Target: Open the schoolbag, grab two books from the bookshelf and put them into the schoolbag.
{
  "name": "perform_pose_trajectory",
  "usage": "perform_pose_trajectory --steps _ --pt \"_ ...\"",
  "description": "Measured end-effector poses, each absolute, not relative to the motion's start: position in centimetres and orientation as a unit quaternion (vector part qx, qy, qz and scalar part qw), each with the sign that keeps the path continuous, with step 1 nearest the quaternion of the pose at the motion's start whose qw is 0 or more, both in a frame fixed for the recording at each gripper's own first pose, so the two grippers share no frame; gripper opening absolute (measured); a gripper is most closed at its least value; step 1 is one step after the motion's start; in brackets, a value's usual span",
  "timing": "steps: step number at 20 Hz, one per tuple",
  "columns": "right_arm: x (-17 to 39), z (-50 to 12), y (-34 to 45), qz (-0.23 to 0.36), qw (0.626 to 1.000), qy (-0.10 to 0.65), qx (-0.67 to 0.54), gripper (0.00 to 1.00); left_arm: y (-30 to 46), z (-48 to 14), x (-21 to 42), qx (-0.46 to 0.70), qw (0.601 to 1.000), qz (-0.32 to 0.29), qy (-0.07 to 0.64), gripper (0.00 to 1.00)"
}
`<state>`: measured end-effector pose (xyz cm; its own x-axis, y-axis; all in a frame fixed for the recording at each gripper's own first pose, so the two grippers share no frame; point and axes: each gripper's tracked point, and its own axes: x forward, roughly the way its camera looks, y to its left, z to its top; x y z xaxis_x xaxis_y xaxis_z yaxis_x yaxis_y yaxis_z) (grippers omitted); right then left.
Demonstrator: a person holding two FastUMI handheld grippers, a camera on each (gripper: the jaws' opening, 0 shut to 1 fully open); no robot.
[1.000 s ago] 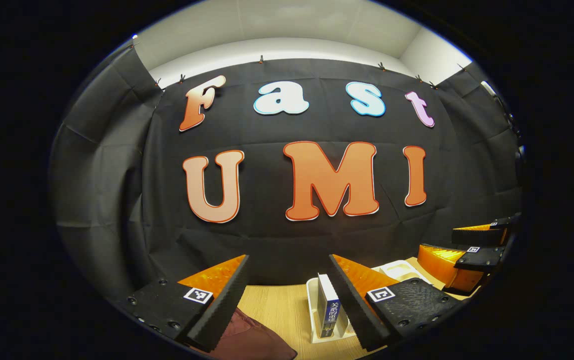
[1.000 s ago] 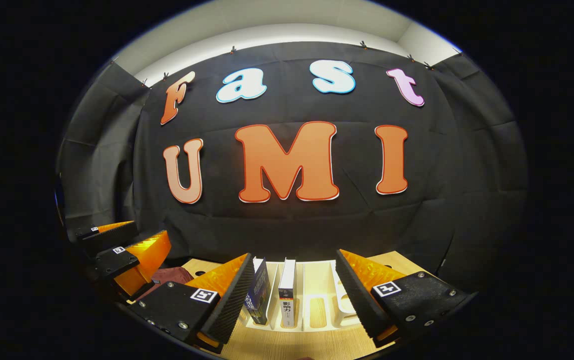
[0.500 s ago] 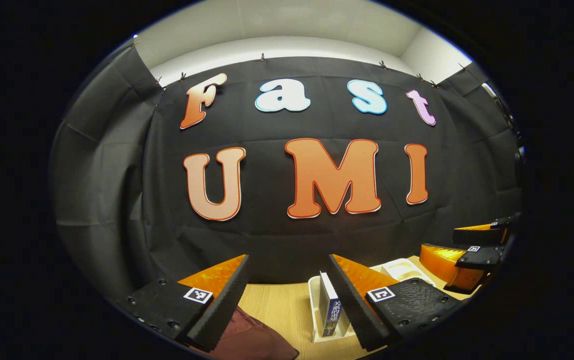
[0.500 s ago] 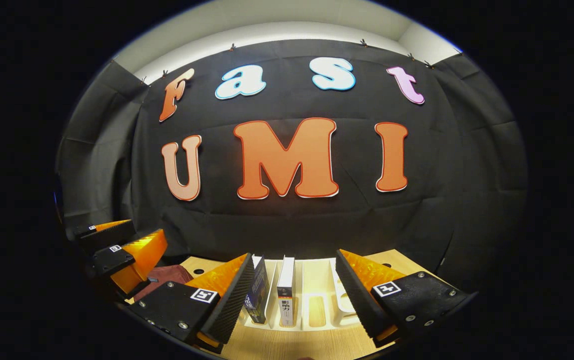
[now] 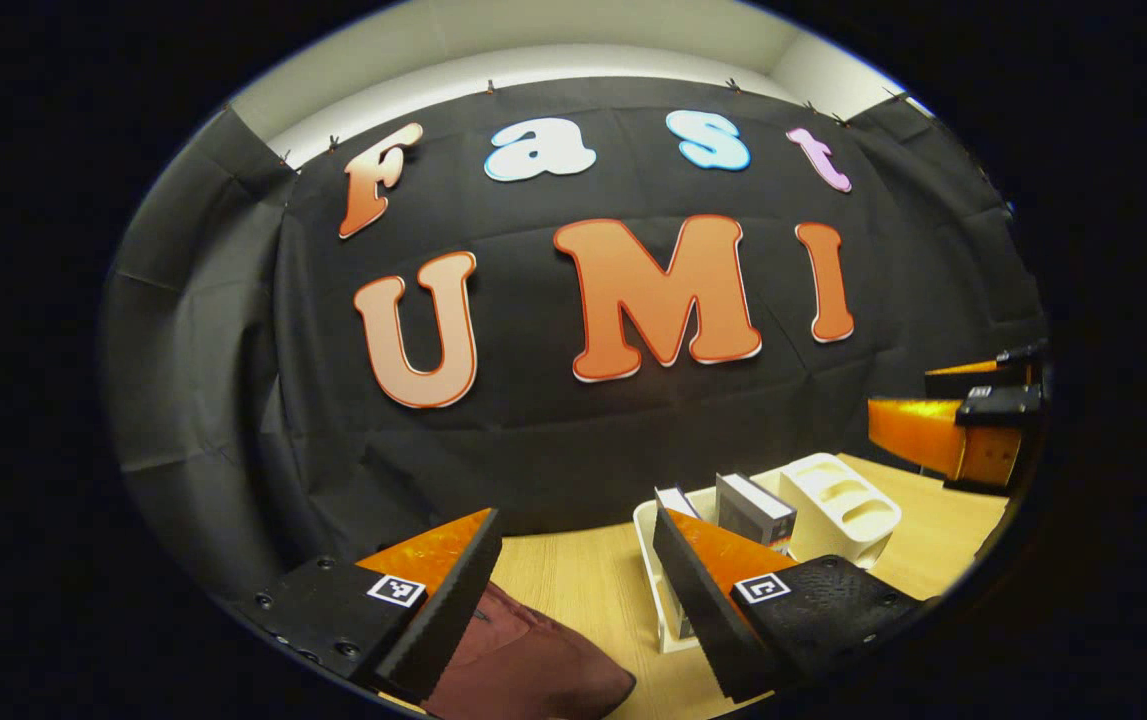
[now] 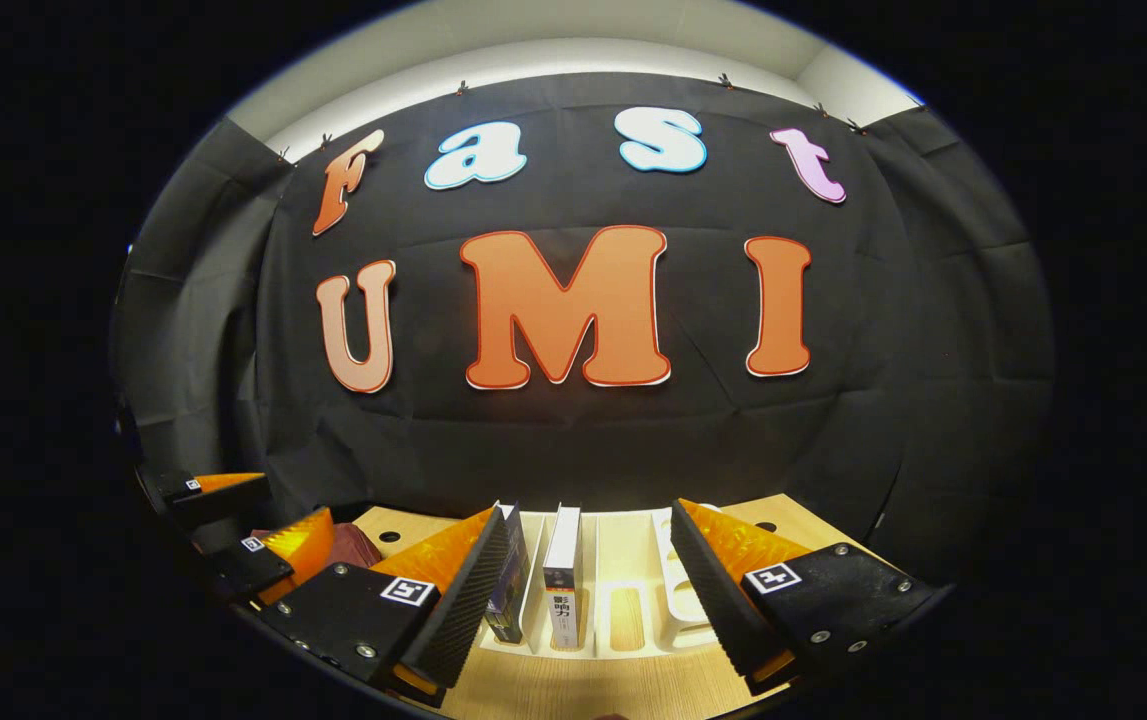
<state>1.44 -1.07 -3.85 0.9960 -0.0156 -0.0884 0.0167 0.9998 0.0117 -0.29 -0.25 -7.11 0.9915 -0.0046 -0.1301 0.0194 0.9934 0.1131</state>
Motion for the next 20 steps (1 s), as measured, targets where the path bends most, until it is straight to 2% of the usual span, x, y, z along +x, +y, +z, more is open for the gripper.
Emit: perform_pose_trajectory --steps 5,7,9,20 --pt "1.5 -4.7 -1.4 -0.007 0.998 0.054 0.006 0.97 0.3 -12.4 -1.5 0.078 0.989 -0.013 0.125 0.96" --pt "1.6 -5.1 -1.8 -0.009 0.998 0.059 0.006 0.97 0.6 -16.1 -2.5 0.09 0.98 -0.014 0.175 0.96" --pt "1.8 -5.6 -2.1 -0.012 0.998 0.065 0.008 0.97 0.8 -19.2 -3.3 0.11 0.97 -0.023 0.216 1.0" --pt "1.9 -8.5 -3.9 -0.024 0.995 0.097 0.005 0.97 1.5 -31.4 -7.8 0.216 0.919 -0.05 0.327 0.98"
